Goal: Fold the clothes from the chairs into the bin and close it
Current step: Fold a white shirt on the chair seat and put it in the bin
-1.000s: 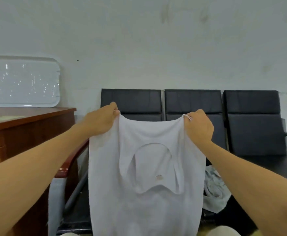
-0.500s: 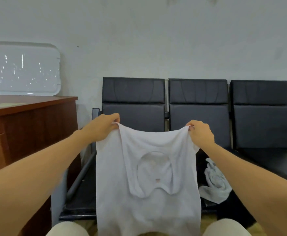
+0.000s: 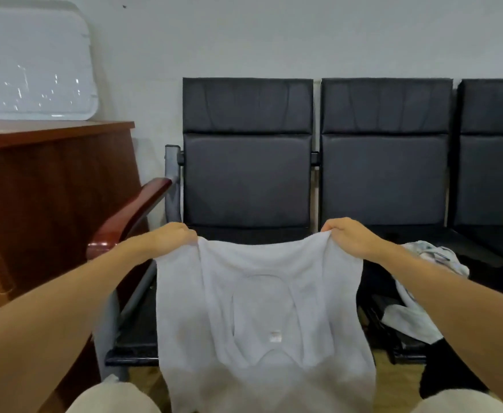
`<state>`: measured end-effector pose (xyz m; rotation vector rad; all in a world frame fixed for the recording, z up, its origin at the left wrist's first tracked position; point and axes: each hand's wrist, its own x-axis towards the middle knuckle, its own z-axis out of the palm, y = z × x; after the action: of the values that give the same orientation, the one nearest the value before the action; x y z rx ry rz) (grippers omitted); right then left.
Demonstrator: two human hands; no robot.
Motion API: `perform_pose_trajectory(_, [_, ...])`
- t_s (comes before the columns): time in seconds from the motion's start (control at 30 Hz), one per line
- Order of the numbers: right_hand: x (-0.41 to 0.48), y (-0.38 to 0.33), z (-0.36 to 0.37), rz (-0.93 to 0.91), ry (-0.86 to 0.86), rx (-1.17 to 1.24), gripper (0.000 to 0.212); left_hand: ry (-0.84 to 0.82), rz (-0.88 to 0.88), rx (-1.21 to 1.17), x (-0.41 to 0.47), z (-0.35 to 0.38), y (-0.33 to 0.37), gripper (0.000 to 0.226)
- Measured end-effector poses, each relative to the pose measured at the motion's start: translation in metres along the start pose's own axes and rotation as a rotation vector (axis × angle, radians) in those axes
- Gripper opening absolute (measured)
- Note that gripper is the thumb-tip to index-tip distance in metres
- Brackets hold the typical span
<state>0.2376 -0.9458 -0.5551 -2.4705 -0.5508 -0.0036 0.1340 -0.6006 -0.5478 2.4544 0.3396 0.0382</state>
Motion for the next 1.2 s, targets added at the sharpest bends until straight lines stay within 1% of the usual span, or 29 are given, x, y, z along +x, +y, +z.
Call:
perform_pose_trajectory(0.03, [0.003,0.002,0.005,-0.001,-0.034,0.012,0.034,-0.056,-0.029,-0.049,0.004,0.000,-0.004,0.031])
perform_pose_trajectory(0.07, [0.007,0.003,0.009,0.000,-0.060,0.025,0.036,-0.084,-0.050,-0.028,0.007,0.000,-0.008,0.037])
perform_pose_trajectory(0.1, [0.012,0.005,0.015,0.000,-0.076,0.021,0.038,-0.082,-0.038,0.078,0.013,0.001,-0.013,0.041])
perform_pose_trajectory(0.17, [0.026,0.011,0.025,-0.012,-0.093,-0.058,0.038,-0.026,0.027,0.294,0.025,0.006,-0.023,0.037])
perform_pose_trajectory(0.2, [0.033,0.014,0.030,-0.028,-0.100,-0.123,0.032,-0.001,0.067,0.331,0.033,0.008,-0.028,0.031])
perform_pose_trajectory(0.27, [0.049,0.020,0.040,-0.062,-0.114,-0.231,0.016,0.031,0.122,0.300,0.047,0.012,-0.039,0.023])
perform_pose_trajectory(0.33, [0.063,0.025,0.049,-0.073,-0.115,-0.292,0.005,0.035,0.154,0.268,0.061,0.016,-0.046,0.019])
perform_pose_trajectory(0.47, [0.085,0.035,0.064,-0.080,-0.085,-0.418,0.003,0.056,0.139,0.302,0.092,0.030,-0.057,0.017])
perform_pose_trajectory(0.6, [0.114,0.054,0.086,-0.070,-0.050,-0.524,0.013,0.086,0.125,0.405,0.130,0.054,-0.069,0.018])
perform_pose_trajectory(0.73, [0.150,0.073,0.107,-0.074,-0.028,-0.565,0.014,0.105,0.114,0.485,0.172,0.074,-0.082,0.016])
perform_pose_trajectory(0.8, [0.169,0.082,0.114,-0.087,0.016,-0.598,0.017,0.141,0.125,0.494,0.197,0.079,-0.087,0.017])
perform_pose_trajectory(0.87, [0.191,0.090,0.116,-0.114,0.099,-0.618,0.020,0.225,0.154,0.541,0.222,0.084,-0.088,0.022])
perform_pose_trajectory(0.93, [0.213,0.097,0.118,-0.149,0.204,-0.633,0.021,0.345,0.186,0.583,0.241,0.091,-0.084,0.026])
perform_pose_trajectory(1.0, [0.228,0.102,0.120,-0.160,0.265,-0.681,0.024,0.436,0.166,0.523,0.249,0.103,-0.079,0.027])
perform_pose_trajectory(1.1, [0.224,0.104,0.128,-0.137,0.234,-0.705,0.035,0.479,0.108,0.433,0.241,0.119,-0.085,0.035])
perform_pose_trajectory(1.2, [0.200,0.103,0.133,-0.188,0.153,-0.754,0.035,0.427,0.120,0.427,0.220,0.123,-0.089,0.037])
